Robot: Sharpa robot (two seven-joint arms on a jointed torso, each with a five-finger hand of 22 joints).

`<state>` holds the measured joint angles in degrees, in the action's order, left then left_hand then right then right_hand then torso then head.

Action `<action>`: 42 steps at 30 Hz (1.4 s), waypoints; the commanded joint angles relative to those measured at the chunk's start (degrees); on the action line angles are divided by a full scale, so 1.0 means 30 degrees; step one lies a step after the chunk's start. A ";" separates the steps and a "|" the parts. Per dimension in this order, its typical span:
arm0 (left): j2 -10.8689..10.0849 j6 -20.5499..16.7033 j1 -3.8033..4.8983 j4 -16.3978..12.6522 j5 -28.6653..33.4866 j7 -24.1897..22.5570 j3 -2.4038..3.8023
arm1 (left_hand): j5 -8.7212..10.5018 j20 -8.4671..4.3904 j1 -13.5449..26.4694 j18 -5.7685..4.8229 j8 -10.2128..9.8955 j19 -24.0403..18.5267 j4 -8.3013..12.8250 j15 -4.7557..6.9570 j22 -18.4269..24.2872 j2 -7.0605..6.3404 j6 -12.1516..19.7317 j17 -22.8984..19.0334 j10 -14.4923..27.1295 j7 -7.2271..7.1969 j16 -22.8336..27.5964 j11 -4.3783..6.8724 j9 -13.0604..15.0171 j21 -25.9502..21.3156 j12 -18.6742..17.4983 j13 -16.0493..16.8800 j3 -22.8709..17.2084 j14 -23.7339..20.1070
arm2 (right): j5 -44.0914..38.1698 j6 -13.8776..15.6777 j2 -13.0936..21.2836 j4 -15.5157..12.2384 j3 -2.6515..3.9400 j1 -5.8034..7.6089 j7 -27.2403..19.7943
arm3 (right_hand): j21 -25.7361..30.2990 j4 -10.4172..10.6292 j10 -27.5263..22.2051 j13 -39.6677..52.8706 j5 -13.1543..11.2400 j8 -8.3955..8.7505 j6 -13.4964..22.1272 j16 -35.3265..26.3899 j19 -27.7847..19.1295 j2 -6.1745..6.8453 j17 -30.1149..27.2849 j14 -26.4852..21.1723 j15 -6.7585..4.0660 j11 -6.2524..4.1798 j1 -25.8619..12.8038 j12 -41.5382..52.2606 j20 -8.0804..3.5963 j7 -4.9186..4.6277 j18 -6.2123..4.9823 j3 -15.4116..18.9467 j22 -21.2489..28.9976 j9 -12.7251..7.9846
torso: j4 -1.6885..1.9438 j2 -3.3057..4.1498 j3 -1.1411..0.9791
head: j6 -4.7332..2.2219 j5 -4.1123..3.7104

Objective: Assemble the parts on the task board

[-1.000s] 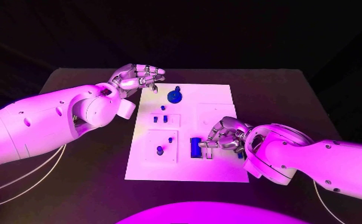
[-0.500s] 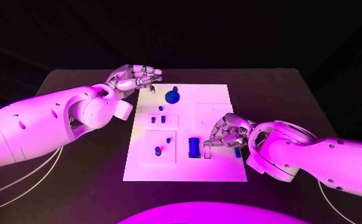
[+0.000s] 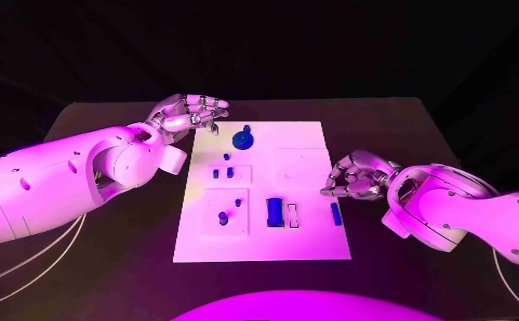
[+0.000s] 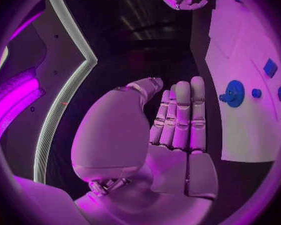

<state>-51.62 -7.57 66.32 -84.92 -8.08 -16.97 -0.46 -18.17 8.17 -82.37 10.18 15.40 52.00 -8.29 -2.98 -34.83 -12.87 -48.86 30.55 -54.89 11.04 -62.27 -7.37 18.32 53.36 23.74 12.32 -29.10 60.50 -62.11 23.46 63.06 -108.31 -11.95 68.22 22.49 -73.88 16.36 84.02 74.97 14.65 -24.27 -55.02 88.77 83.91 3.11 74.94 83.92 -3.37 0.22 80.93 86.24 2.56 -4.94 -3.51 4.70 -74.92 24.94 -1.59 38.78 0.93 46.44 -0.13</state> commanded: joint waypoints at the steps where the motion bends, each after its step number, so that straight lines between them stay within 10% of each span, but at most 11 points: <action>1: 0.0060 0.0310 -0.0004 -0.0048 0.0122 -0.0337 0.0013 | -0.0028 0.0081 0.0079 0.0131 0.0115 -0.0011 -0.0040 0.0000 0.0025 0.0105 0.0150 -0.0029 0.0147 0.0005 0.0074 0.0030 -0.0016 -0.0121 0.0110 -0.0018 0.0083 -0.0140 | -0.0949 -0.0269 0.0390 -0.0114 -0.0031 -0.0151 -0.0189 | 0.0008 -0.0022 0.1060 0.3702 0.0049 0.0081 0.0036 -0.0111 0.0333 -0.0008 0.3300 0.1673 0.0086 0.0139 0.0142 -0.0110 0.0107 -0.0045 0.0163 -0.0118 -0.3515 -0.0026 | -0.0003 0.0002 -0.0018 | -0.0044 -0.0206; 23: 0.0093 0.0313 -0.0052 -0.0063 0.0127 -0.0350 0.0011 | -0.0024 0.0084 0.0105 0.0130 0.0125 -0.0003 -0.0060 -0.0002 0.0045 0.0093 0.0162 -0.0030 0.0150 0.0003 0.0070 0.0031 -0.0024 -0.0149 0.0133 -0.0019 0.0105 -0.0146 | -0.3173 -0.0886 0.0998 -0.0124 -0.0211 -0.1432 0.2096 | -0.0184 0.0143 0.1090 0.3695 -0.0057 0.0480 -0.1055 -0.0101 0.0455 0.0123 0.3393 0.1692 0.0042 0.0047 -0.2570 -0.0200 0.0153 0.0097 0.0194 0.0644 -0.3652 -0.0347 | 0.0048 0.0040 -0.0002 | -0.0117 -0.0386; 42: 0.0052 0.0374 -0.0061 -0.0035 0.0152 -0.0287 0.0011 | -0.0024 0.0084 0.0105 0.0130 0.0125 -0.0003 -0.0060 -0.0002 0.0045 0.0093 0.0162 -0.0030 0.0150 0.0003 0.0070 0.0031 -0.0024 -0.0149 0.0133 -0.0019 0.0105 -0.0146 | -0.3950 -0.1455 0.0250 0.0030 -0.0221 -0.1758 0.2525 | -0.0370 0.0048 0.1212 0.3847 -0.0005 -0.0066 -0.1690 -0.0070 0.0555 0.0325 0.3515 0.1720 -0.0235 -0.0280 -0.1902 -0.0078 -0.0079 0.0470 0.0234 0.1157 -0.3748 -0.0050 | 0.0049 0.0039 -0.0003 | -0.0037 -0.0339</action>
<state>-51.52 -7.45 66.14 -84.91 -7.99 -17.19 -0.47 -18.17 8.17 -82.37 10.18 15.40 52.00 -8.30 -2.98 -34.75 -12.87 -48.86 30.55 -54.88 11.04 -62.27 -7.37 18.33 53.13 23.95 12.33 -29.10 60.50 -72.21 20.92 64.03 -108.29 -12.50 63.20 29.36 -74.67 16.60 84.03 74.94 14.64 -24.34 -59.75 88.77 84.10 4.14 74.91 84.02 -3.73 -0.21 74.67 85.80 2.77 -3.54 -3.51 7.81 -74.94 24.90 -1.47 38.87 0.92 46.31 -1.15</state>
